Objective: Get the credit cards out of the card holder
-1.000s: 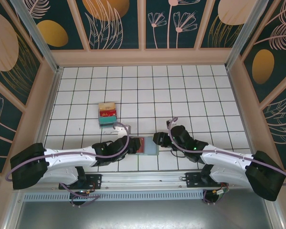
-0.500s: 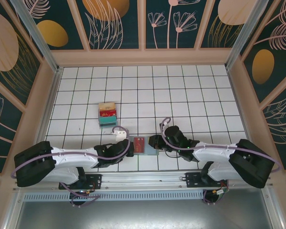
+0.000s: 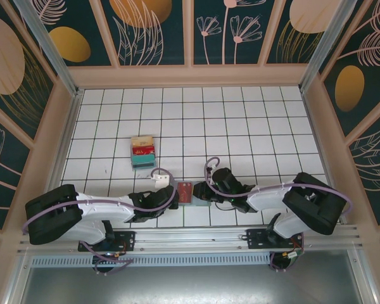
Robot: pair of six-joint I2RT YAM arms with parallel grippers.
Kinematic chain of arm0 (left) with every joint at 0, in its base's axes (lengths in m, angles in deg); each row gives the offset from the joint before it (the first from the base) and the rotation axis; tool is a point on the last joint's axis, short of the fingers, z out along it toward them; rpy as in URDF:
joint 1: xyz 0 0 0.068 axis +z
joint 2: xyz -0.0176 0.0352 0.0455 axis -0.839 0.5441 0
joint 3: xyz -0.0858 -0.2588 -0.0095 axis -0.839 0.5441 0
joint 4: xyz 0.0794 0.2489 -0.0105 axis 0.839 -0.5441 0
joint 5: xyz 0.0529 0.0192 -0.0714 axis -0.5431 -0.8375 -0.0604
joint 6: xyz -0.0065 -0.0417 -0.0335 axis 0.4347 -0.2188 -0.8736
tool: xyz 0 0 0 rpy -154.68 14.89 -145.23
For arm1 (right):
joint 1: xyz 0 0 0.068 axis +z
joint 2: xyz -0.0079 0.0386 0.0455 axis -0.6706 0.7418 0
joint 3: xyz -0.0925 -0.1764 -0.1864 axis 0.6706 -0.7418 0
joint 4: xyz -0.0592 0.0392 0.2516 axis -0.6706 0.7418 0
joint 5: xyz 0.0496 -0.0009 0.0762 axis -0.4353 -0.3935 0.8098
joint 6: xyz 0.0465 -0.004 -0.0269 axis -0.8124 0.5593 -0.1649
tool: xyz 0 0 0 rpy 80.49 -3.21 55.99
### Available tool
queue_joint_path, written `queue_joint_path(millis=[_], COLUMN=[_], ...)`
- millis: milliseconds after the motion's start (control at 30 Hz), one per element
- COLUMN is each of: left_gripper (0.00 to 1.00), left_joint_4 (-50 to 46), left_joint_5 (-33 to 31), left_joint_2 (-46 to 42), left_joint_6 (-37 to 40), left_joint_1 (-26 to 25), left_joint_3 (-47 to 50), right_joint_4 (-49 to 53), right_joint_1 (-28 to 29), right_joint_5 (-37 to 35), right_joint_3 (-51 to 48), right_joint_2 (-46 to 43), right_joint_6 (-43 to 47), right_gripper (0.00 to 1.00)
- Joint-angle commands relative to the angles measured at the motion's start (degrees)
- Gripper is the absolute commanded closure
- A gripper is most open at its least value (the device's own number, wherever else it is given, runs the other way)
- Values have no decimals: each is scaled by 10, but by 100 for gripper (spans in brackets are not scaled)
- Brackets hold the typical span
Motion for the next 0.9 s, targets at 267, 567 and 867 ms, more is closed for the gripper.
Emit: queue_joint_path(millis=[267, 567, 867], left_gripper=[95, 96, 97], left_joint_4=[13, 7, -5], left_joint_5=[7, 4, -1], left_joint_2=[13, 6, 0], left_joint_6=[-10, -14, -18], left_joint_1=[3, 3, 2], left_joint_3=[4, 7, 9], right_joint_4=[-41, -27, 24], right_joint_1=[7, 7, 7], right_joint_5=[25, 20, -13], right_joint_3=[26, 34, 33], right_joint_2=[40, 52, 24], right_joint_6=[-7, -6, 0], right_gripper=[82, 85, 84])
